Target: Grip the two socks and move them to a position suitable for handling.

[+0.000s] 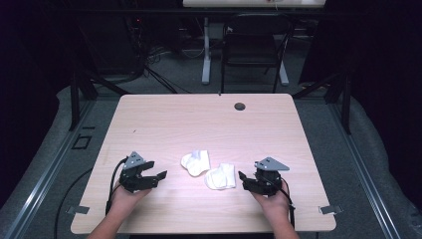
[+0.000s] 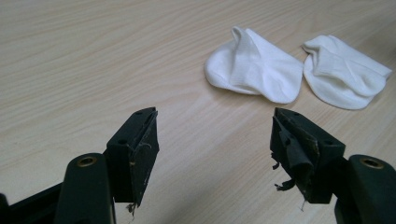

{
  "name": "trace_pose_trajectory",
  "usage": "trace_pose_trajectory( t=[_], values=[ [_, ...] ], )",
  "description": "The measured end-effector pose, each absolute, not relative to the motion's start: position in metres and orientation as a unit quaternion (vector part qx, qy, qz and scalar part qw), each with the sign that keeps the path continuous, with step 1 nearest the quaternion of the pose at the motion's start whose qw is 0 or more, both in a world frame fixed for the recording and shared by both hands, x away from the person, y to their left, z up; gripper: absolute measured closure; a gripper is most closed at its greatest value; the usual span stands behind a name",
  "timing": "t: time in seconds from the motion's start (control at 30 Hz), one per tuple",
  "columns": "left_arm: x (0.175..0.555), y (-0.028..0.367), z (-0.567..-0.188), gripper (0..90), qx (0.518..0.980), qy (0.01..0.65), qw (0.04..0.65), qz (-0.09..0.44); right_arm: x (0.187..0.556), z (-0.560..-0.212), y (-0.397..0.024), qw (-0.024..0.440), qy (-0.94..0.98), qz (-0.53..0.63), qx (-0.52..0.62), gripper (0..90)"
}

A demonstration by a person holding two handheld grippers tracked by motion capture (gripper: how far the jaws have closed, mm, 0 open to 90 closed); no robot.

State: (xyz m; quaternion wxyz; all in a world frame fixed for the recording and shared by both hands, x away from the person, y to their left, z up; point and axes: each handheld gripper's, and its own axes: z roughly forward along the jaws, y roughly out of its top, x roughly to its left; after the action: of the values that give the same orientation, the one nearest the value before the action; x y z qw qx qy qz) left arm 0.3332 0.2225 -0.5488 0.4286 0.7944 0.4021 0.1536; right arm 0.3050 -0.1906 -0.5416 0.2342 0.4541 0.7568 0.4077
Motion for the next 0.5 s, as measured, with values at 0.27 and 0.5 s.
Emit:
trace_pose_trajectory(
  t=[0.27,0.5],
  values=[
    [0.332,0.223,-0.548,33.7,0.791,0.406,0.432,0.149,0.305,-0.539,-0.190,0.218,0.751,0.429,0.453,33.8],
    [0.329,0.219,-0.547,36.1,0.791,0.399,0.441,0.145,0.304,-0.538,-0.179,0.211,0.763,0.428,0.436,41.4]
  ],
)
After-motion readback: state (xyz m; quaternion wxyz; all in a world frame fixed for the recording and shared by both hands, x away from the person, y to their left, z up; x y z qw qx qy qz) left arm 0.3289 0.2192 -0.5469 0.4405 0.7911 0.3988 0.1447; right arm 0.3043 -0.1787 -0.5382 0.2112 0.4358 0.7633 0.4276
